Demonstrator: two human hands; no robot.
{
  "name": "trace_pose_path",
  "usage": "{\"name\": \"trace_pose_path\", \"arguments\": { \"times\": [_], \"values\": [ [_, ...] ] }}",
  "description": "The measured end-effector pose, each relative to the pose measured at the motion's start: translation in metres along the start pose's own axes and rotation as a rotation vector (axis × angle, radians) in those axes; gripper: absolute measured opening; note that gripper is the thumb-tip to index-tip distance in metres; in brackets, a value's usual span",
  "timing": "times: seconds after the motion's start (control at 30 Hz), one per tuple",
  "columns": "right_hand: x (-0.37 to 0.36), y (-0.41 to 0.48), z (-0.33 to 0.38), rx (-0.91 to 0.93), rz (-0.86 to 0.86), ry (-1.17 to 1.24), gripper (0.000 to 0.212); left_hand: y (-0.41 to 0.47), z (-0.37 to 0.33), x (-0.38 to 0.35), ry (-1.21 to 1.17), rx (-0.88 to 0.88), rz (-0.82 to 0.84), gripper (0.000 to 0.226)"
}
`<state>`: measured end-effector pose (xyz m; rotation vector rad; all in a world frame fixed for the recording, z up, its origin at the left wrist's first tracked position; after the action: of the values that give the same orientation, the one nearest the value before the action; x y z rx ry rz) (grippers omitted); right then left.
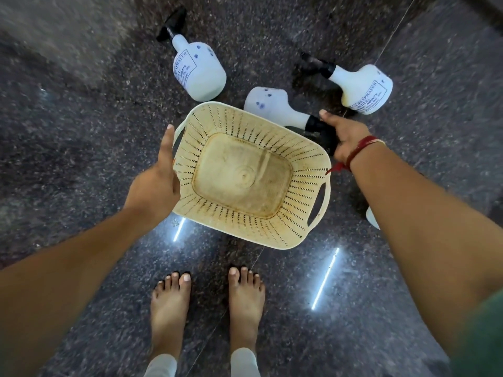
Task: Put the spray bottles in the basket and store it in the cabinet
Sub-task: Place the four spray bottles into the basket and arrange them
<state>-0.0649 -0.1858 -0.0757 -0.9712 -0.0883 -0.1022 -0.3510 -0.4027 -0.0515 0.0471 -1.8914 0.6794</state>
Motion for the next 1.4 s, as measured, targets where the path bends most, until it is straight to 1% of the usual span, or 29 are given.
{"name": "trace_pose_path", "arguments": {
  "times": [0.03,0.07,0.13,0.2,0.27,0.33,0.43,0.53,0.6,0.77,0.87,0.93,0.97,1.03,1.07,1.13,1.2,1.23,1.33,1.4],
  "values": [
    [-0.001,-0.004,0.007,0.075,-0.021,-0.013,0.028,0.0,-0.001,0.0,0.0,0.005,0.001,0.091],
    [-0.005,-0.005,0.011,0.14,-0.017,0.012,0.027,0.0,-0.002,0.0,0.003,0.008,-0.001,0.091],
    [-0.018,-0.017,0.021,0.264,0.006,-0.058,0.018,-0.002,-0.003,-0.001,0.003,0.013,-0.002,0.091],
    [-0.037,-0.025,0.023,0.326,0.071,-0.135,0.014,-0.003,-0.004,-0.001,0.001,0.013,-0.003,0.092],
    [-0.051,-0.035,0.022,0.368,0.134,-0.209,0.018,-0.003,-0.006,-0.002,-0.002,0.018,0.001,0.092],
    [-0.062,-0.045,0.025,0.451,0.106,-0.268,0.017,-0.005,-0.006,-0.002,0.003,0.035,-0.001,0.091],
    [-0.068,-0.067,0.036,0.558,0.011,-0.333,0.017,-0.008,-0.009,-0.004,0.005,0.036,0.007,0.091],
    [-0.065,-0.11,0.059,0.682,-0.035,-0.426,0.03,-0.009,-0.015,-0.006,0.002,0.018,0.003,0.09],
    [-0.06,-0.149,0.071,0.775,-0.042,-0.446,0.035,-0.009,-0.015,-0.007,0.003,0.029,0.002,0.09],
    [-0.051,-0.252,0.074,0.949,0.002,-0.506,0.027,-0.012,-0.018,-0.008,-0.018,0.051,0.008,0.096],
    [-0.05,-0.287,0.062,0.968,0.068,-0.557,0.023,-0.012,-0.02,-0.009,-0.047,0.056,0.036,0.099],
    [-0.051,-0.288,0.048,0.915,0.117,-0.573,0.022,-0.012,-0.022,-0.009,-0.042,0.058,0.041,0.095],
    [-0.052,-0.282,0.038,0.856,0.146,-0.571,0.023,-0.012,-0.023,-0.009,-0.045,0.057,0.034,0.091],
    [-0.059,-0.262,0.011,0.691,0.201,-0.588,0.021,-0.012,-0.023,-0.009,-0.072,0.055,0.017,0.086],
    [-0.061,-0.249,-0.004,0.584,0.218,-0.572,0.017,-0.012,-0.022,-0.01,-0.088,0.051,0.014,0.084],
    [-0.065,-0.224,-0.031,0.335,0.222,-0.393,0.011,-0.012,-0.022,-0.009,-0.114,0.033,0.005,0.076],
    [-0.067,-0.202,-0.055,0.106,0.211,-0.141,0.015,-0.014,-0.022,-0.006,-0.144,0.017,-0.019,0.067],
    [-0.069,-0.193,-0.064,0.03,0.207,-0.039,0.014,-0.014,-0.023,-0.004,-0.16,0.01,-0.035,0.064],
    [-0.073,-0.172,-0.083,-0.08,0.175,0.177,0.013,-0.016,-0.026,-0.002,-0.198,0.002,-0.057,0.059],
    [-0.08,-0.165,-0.096,-0.116,0.142,0.25,0.012,-0.016,-0.025,-0.002,-0.202,0.012,-0.059,0.057]
  ]
}}
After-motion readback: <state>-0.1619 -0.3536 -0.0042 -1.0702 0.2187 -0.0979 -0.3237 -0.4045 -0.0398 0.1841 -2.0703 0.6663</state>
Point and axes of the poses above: each hand's wrist, its own y-axis towards the middle knuckle, its own x-axis out of the back of the hand, z = x × y, the point moved 6 cm from there along y, towards the middle knuckle, and after that the axes turned 14 degrees about y, right-handed, at the moved point
